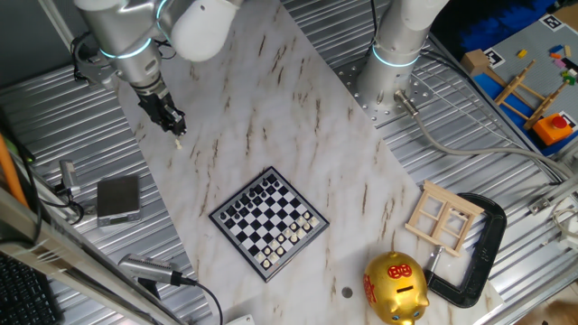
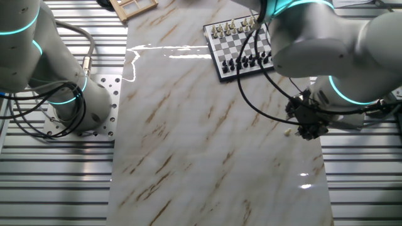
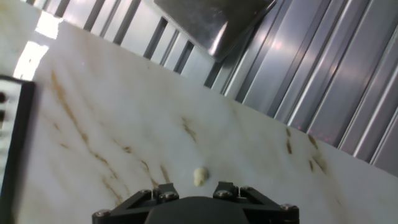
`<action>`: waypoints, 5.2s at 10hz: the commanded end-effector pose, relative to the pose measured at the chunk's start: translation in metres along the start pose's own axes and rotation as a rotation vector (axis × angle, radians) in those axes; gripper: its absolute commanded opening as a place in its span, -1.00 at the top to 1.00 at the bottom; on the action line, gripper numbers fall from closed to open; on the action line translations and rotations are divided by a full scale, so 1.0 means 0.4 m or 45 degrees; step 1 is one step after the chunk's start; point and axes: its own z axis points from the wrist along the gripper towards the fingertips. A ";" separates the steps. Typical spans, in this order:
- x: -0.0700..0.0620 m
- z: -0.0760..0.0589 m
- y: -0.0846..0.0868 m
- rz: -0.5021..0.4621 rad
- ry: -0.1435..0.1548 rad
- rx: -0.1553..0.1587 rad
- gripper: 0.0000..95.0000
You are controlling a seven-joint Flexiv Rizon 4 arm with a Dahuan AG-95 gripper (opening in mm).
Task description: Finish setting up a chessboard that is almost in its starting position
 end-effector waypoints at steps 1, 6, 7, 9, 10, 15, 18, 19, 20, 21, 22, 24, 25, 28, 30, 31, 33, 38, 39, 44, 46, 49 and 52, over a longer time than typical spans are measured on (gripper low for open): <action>0.003 0.005 0.000 0.006 0.007 0.018 0.20; 0.003 0.007 0.000 -0.038 0.007 0.019 0.20; 0.003 0.007 0.000 -0.043 0.016 0.023 0.20; 0.003 0.009 -0.001 -0.029 0.023 0.034 0.20; 0.002 0.010 -0.001 -0.027 0.025 0.035 0.20; -0.001 0.033 -0.016 -0.027 0.026 0.026 0.20; -0.007 0.048 -0.017 -0.021 0.030 0.027 0.20; -0.010 0.052 -0.015 -0.014 0.029 0.028 0.20; -0.011 0.057 -0.012 -0.010 0.030 0.029 0.20; -0.012 0.067 -0.011 -0.006 0.028 0.031 0.20; -0.013 0.074 -0.013 -0.007 0.025 0.031 0.20; -0.010 0.079 -0.012 -0.008 0.023 0.031 0.20; -0.006 0.085 -0.009 -0.005 0.021 0.031 0.20; -0.004 0.093 -0.007 0.000 0.020 0.034 0.60; -0.002 0.096 -0.007 0.003 0.020 0.035 0.60; -0.002 0.097 -0.007 0.004 0.019 0.035 0.60; -0.002 0.098 -0.007 0.003 0.019 0.036 0.60; -0.001 0.099 -0.007 0.003 0.020 0.036 0.60; -0.001 0.099 -0.007 0.003 0.020 0.037 0.60; 0.002 0.100 -0.005 0.003 0.020 0.038 0.60; 0.002 0.101 -0.005 0.005 0.021 0.040 0.60; 0.002 0.103 -0.007 0.006 0.021 0.041 0.60; 0.003 0.107 -0.009 0.006 0.019 0.043 0.60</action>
